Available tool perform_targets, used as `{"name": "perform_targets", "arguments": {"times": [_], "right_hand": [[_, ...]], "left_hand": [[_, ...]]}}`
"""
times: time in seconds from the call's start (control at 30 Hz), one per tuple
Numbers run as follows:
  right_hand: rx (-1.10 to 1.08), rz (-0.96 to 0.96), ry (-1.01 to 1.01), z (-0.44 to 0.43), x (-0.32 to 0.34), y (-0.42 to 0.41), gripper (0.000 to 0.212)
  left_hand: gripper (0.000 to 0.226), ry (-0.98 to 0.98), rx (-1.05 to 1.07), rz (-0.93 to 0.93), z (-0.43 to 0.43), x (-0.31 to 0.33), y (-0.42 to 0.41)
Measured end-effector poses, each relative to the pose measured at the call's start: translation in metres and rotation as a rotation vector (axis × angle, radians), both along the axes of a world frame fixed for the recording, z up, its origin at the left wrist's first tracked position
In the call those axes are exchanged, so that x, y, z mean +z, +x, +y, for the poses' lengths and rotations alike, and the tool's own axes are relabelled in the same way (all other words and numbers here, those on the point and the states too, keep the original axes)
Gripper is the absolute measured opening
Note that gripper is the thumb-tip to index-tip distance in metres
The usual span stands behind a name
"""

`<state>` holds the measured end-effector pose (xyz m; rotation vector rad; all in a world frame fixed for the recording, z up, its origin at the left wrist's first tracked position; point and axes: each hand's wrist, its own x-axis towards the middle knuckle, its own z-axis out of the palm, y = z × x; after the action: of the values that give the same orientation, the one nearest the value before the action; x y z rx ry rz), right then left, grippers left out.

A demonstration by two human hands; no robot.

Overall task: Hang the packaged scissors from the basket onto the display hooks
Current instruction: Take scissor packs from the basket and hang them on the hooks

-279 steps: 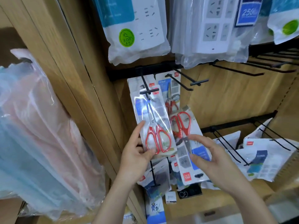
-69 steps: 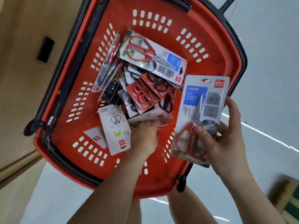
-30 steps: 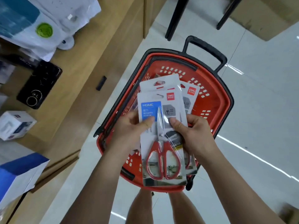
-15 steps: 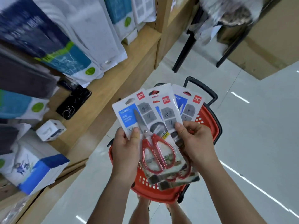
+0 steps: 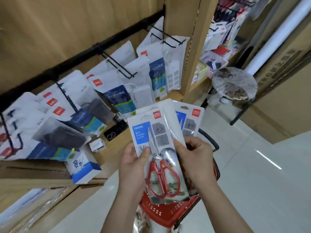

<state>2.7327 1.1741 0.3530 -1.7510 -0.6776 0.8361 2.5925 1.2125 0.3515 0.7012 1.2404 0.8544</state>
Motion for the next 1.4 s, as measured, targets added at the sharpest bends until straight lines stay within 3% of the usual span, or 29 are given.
{"name": "perform_targets", "arguments": {"times": [0.13,0.27,0.4,0.5,0.57,0.67,0.77,0.9,1.03,1.17,1.4], "right_hand": [[0.100,0.032,0.102,-0.002,0.041,-0.022,0.023],[0.060,0.069,0.200,0.003,0.077,-0.040,0.038],[0.087,-0.032,0.360,0.015,0.121,-0.056,0.050],[0.174,0.023,0.461,0.023,0.158,-0.081,0.068],[0.200,0.095,0.474,0.028,0.176,-0.110,0.061],[0.243,0.105,0.452,0.038,0.196,-0.159,0.034],[0.305,0.145,0.437,0.049,0.209,-0.202,0.031],[0.355,0.162,0.384,0.061,0.222,-0.236,0.009],[0.428,0.183,0.399,0.081,0.243,-0.263,0.006],[0.496,0.172,0.420,0.109,0.257,-0.286,0.007],[0.471,0.227,0.415,0.141,0.262,-0.289,0.007]], "left_hand": [[0.024,0.052,0.212,-0.072,-0.005,0.052,-0.021],[0.026,0.167,0.361,-0.093,-0.008,0.092,-0.064],[0.025,0.283,0.490,0.033,-0.013,0.118,-0.130],[0.028,0.311,0.502,0.140,-0.016,0.126,-0.175],[0.032,0.302,0.486,0.201,-0.019,0.131,-0.204],[0.035,0.354,0.434,0.243,-0.020,0.142,-0.240],[0.032,0.403,0.462,0.221,-0.020,0.151,-0.269],[0.039,0.455,0.466,0.246,-0.024,0.155,-0.291],[0.080,0.556,0.349,0.418,-0.022,0.175,-0.297],[0.080,0.720,0.236,0.578,-0.012,0.198,-0.302],[0.092,0.771,0.260,0.749,0.015,0.203,-0.302]]}}
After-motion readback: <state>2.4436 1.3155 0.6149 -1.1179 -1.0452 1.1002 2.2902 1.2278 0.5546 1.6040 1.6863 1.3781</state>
